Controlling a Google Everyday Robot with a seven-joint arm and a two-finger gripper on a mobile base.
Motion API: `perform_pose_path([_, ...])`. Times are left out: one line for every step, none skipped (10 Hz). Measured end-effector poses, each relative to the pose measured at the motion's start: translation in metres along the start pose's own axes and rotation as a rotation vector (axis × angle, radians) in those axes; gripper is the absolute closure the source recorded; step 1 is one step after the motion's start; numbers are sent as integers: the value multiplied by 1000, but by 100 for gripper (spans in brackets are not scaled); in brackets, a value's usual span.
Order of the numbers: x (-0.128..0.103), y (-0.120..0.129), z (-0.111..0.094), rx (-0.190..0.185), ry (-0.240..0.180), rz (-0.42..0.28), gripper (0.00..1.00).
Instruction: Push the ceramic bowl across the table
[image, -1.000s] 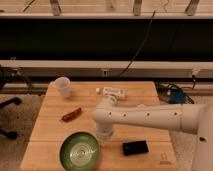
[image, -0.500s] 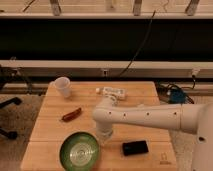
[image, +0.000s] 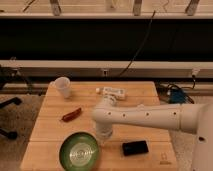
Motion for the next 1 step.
perform_pose_path([-7, -4, -1, 5, 3, -18, 99])
